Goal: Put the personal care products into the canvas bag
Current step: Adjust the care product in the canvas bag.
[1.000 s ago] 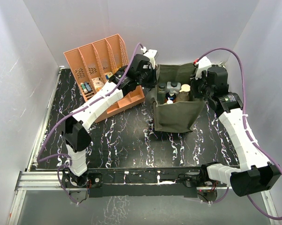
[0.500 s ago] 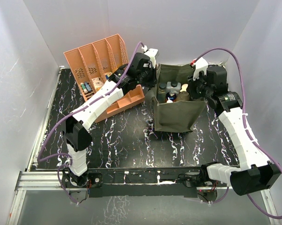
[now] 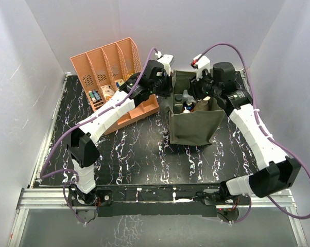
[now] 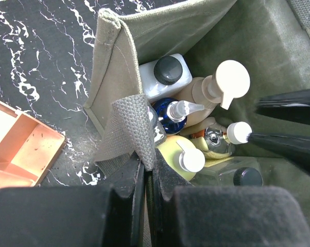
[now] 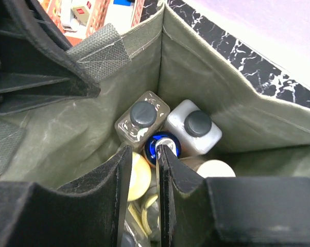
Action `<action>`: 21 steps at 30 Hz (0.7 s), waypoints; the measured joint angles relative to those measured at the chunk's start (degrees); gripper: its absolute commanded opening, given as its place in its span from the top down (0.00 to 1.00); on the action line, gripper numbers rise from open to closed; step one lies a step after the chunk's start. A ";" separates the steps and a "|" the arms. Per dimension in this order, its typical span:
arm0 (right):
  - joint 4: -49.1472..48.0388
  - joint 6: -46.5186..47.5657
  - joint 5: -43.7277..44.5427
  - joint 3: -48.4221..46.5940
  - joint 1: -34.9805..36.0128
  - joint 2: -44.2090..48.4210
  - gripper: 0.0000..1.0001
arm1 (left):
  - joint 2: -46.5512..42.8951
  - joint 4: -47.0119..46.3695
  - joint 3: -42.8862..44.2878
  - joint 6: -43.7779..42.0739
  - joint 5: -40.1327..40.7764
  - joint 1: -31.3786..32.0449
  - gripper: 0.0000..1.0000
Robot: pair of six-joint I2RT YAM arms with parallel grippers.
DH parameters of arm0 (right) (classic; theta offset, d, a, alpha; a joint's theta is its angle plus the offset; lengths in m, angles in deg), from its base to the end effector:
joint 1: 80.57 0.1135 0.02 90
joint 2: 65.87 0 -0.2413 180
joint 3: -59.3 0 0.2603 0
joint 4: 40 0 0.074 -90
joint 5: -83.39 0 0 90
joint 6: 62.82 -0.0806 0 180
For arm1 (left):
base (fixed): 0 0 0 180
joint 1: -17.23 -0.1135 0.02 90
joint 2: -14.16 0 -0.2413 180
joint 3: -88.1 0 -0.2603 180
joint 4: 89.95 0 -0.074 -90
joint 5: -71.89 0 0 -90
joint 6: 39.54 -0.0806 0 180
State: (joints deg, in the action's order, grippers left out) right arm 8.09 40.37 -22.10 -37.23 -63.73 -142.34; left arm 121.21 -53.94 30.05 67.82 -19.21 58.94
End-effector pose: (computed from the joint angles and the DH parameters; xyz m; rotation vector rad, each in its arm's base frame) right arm 0.3210 0.1197 0.3661 -0.6924 1.9356 0.3177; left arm 0.3622 -0.3249 0.3555 0.4357 1.9567 -0.6945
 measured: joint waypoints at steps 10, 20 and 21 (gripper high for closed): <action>-5.09 2.91 -4.74 2.58 0.50 -9.86 0.76 | 0.00 -0.15 0.00 -0.70 0.02 0.02 1.00; -5.29 7.85 -10.82 4.35 1.16 -14.05 0.78 | 0.00 -0.76 -0.31 -1.33 0.46 -0.02 1.00; -5.53 7.89 -10.75 4.35 1.22 -14.32 0.78 | 0.00 -0.83 -0.35 -1.33 0.46 -0.04 1.00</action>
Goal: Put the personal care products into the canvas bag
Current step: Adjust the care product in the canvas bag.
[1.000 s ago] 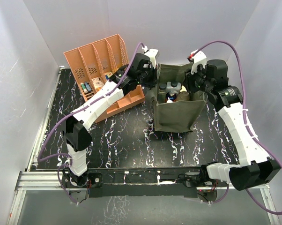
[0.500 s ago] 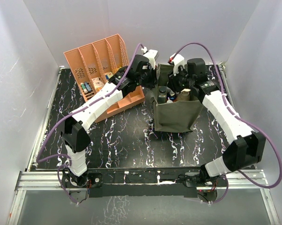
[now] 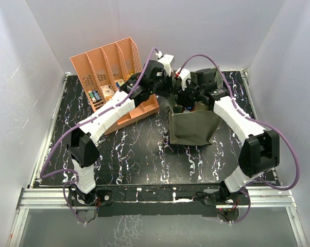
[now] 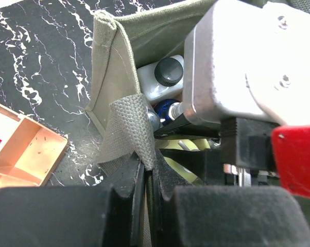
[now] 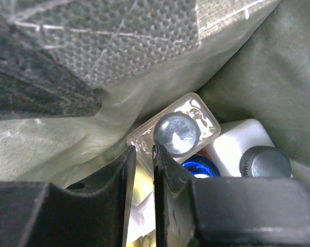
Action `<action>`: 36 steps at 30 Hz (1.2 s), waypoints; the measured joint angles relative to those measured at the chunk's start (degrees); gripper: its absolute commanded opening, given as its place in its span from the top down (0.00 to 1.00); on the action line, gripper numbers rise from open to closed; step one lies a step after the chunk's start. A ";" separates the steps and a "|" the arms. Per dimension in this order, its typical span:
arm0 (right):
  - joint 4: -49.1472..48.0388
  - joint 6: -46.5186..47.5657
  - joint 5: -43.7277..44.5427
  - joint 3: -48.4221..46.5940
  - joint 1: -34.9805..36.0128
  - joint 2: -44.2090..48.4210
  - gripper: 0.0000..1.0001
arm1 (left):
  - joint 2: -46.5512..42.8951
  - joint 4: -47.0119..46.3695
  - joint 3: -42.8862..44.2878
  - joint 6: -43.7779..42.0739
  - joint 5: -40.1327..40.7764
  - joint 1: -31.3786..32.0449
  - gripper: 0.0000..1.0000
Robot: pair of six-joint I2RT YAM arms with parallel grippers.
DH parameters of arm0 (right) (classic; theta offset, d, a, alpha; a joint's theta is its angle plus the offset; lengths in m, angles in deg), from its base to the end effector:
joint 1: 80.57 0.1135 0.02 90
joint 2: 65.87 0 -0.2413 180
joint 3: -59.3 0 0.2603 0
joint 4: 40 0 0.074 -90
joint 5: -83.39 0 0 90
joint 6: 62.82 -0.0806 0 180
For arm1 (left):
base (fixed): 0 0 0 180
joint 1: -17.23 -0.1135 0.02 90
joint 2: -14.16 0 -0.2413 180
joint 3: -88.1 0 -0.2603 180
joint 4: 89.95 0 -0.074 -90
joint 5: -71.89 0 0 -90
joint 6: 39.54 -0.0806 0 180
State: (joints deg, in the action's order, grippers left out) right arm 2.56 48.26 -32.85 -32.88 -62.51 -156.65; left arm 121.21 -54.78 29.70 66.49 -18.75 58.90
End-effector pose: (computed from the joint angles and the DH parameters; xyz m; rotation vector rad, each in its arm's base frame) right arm 0.3632 0.1559 0.2649 -0.9715 2.0267 0.4940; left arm 0.3635 -0.3247 0.3551 0.4494 1.9404 -0.6750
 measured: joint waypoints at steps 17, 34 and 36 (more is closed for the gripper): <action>-5.07 -0.46 5.44 0.00 0.26 -2.69 0.81 | -0.59 -1.33 -1.25 0.00 -0.46 -0.59 1.00; -7.41 -3.02 7.15 0.81 0.33 -2.75 0.83 | -0.61 -0.28 -0.20 -1.29 -2.54 -0.70 1.00; -7.96 -3.02 7.28 1.11 0.33 -2.69 0.83 | -0.57 0.96 0.57 -1.49 -2.27 -0.70 1.00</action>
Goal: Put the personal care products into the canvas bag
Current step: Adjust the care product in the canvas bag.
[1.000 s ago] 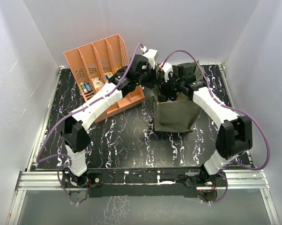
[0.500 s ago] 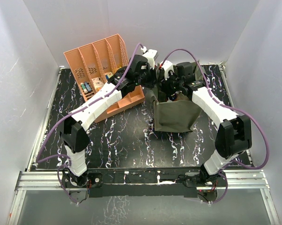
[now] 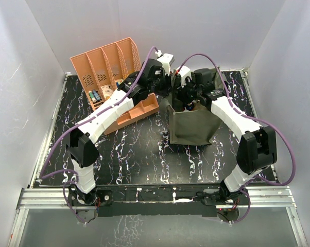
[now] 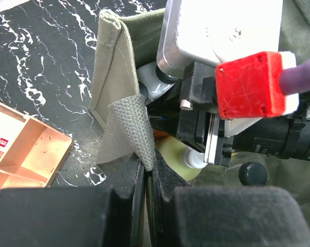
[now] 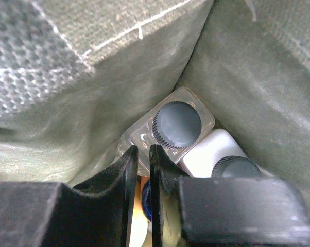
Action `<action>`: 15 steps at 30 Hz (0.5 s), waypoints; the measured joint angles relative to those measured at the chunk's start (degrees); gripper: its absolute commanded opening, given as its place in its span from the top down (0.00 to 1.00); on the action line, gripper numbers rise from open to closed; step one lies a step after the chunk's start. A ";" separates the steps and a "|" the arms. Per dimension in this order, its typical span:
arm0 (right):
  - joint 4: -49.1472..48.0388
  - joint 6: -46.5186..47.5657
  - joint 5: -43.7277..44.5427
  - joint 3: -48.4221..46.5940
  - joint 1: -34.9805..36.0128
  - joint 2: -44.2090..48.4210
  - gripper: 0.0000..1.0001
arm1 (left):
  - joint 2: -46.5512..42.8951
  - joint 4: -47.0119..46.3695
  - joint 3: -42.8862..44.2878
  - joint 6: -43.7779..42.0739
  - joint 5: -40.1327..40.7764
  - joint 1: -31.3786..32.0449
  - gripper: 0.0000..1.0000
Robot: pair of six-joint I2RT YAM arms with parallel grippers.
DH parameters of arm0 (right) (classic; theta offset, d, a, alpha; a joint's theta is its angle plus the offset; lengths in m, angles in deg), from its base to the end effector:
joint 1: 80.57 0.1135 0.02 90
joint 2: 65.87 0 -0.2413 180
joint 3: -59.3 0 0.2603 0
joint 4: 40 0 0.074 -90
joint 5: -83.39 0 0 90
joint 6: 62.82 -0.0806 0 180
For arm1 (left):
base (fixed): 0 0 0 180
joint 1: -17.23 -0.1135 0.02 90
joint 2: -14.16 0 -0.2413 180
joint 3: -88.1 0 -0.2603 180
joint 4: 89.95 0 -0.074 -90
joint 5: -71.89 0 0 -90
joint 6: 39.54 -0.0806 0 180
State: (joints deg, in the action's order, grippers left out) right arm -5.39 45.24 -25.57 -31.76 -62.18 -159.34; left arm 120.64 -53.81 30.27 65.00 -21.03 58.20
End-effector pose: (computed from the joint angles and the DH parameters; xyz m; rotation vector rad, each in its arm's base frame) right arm 0.3852 0.1557 0.2530 -0.8592 2.0260 0.3694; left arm 0.3626 -0.3203 0.3613 0.4893 1.9296 -0.6885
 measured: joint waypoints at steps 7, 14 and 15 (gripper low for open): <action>-2.05 0.02 0.46 1.51 0.00 0.68 0.83 | 2.38 4.44 5.33 -0.02 0.83 -0.02 1.00; -3.61 0.13 0.90 3.74 0.07 2.05 0.83 | 2.86 6.14 6.91 -0.11 1.09 -0.02 1.00; -3.72 0.15 0.96 3.98 0.07 2.25 0.83 | 2.89 6.34 7.06 -0.17 1.20 -0.02 1.00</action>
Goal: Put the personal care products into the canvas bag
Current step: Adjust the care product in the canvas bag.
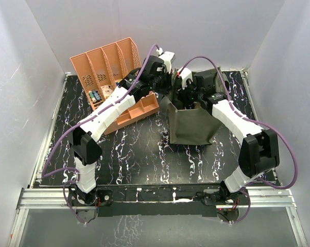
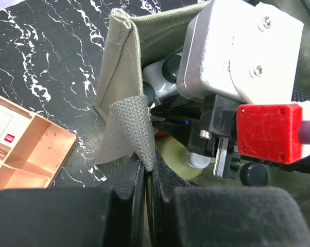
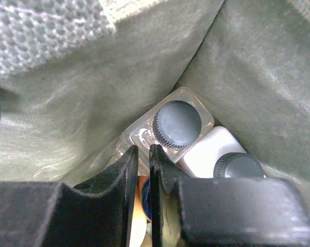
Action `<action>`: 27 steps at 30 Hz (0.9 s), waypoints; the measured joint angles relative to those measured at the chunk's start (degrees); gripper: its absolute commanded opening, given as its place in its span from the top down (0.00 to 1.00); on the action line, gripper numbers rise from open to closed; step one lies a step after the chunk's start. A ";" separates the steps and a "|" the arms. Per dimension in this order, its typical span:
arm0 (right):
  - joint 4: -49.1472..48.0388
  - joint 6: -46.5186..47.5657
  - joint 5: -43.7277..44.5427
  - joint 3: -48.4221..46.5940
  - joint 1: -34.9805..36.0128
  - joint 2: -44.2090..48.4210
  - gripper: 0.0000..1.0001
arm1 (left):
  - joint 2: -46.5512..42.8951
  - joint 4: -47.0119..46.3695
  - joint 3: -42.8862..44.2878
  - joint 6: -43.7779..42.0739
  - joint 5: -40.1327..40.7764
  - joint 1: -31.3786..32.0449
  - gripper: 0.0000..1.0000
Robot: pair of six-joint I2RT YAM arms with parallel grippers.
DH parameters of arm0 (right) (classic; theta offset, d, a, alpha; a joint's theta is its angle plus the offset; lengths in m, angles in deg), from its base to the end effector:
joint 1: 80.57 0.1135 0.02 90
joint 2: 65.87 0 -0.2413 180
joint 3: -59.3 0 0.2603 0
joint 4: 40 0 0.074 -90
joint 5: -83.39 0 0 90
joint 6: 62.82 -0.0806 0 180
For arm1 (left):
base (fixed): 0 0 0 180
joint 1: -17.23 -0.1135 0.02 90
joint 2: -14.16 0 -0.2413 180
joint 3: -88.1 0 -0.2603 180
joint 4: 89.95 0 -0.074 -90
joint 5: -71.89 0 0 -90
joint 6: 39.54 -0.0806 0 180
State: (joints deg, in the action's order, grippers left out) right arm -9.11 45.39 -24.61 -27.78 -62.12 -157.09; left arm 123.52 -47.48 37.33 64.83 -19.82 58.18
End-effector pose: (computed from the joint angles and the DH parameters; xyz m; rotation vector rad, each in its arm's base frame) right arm 0.3793 0.1528 0.2495 -0.8487 1.9954 0.3446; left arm 0.3666 -0.3213 0.3702 0.4850 1.9656 -0.6535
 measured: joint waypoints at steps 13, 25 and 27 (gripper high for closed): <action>-0.74 0.81 0.28 1.27 0.09 0.81 0.83 | 2.64 1.97 4.68 -0.50 0.26 0.04 1.00; -0.83 1.03 -0.20 1.38 0.09 0.87 0.82 | 0.07 -2.29 -1.05 -1.90 0.76 0.04 1.00; -0.13 1.05 -0.92 1.16 0.07 0.96 0.81 | -3.50 -5.66 -7.10 -2.29 1.03 0.02 1.00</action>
State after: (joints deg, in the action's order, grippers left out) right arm -9.24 46.44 -25.53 -26.62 -62.05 -156.13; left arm 120.03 -53.14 30.22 62.53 -18.80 58.20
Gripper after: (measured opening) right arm 0.179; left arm 0.028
